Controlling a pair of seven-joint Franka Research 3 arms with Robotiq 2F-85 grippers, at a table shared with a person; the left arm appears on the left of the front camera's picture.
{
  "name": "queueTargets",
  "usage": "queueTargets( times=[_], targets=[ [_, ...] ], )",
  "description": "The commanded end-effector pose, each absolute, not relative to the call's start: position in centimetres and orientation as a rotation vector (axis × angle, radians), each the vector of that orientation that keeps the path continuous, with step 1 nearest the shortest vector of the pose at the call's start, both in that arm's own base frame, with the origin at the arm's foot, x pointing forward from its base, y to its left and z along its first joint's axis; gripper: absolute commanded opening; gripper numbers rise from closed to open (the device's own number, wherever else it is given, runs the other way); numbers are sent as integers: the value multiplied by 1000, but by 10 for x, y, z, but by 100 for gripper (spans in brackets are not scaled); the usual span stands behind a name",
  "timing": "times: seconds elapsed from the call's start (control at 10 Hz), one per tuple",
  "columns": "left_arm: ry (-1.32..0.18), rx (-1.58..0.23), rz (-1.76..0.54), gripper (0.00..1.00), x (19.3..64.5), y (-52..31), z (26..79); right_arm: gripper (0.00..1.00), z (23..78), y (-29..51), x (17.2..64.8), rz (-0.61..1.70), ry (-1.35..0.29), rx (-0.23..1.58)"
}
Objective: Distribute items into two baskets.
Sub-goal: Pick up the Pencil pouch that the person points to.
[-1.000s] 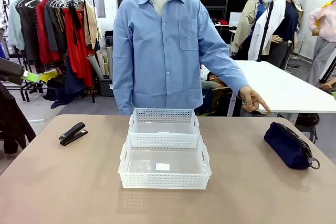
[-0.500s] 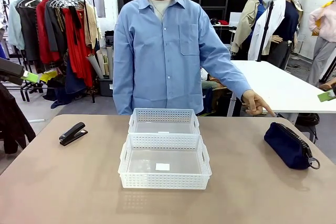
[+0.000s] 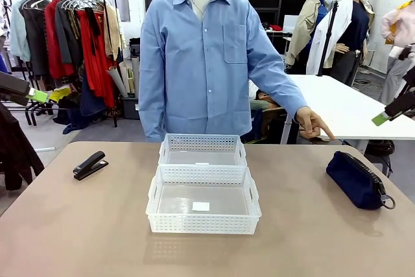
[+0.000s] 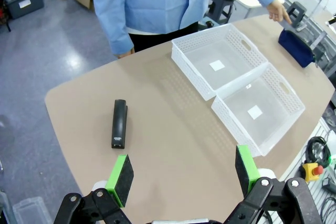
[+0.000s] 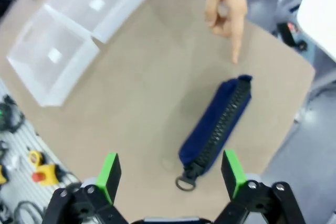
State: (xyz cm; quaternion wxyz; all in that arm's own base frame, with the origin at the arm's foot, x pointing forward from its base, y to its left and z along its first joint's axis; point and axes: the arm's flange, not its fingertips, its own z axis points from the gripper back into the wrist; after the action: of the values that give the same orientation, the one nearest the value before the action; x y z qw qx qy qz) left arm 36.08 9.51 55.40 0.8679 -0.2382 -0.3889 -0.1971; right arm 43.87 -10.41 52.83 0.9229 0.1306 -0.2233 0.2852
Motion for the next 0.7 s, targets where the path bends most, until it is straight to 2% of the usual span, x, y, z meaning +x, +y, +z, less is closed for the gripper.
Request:
queueTargets(
  times=[0.0,0.3,0.6],
  targets=[
    [-828,-513,-419,100,363,95,554,100,525,-92,465,627,-349,115],
    [-828,-513,-419,100,363,95,554,100,508,-75,499,625,-230,-46],
    [-828,-513,-419,100,363,95,554,100,490,-75,519,468,-189,-22]
  ],
)
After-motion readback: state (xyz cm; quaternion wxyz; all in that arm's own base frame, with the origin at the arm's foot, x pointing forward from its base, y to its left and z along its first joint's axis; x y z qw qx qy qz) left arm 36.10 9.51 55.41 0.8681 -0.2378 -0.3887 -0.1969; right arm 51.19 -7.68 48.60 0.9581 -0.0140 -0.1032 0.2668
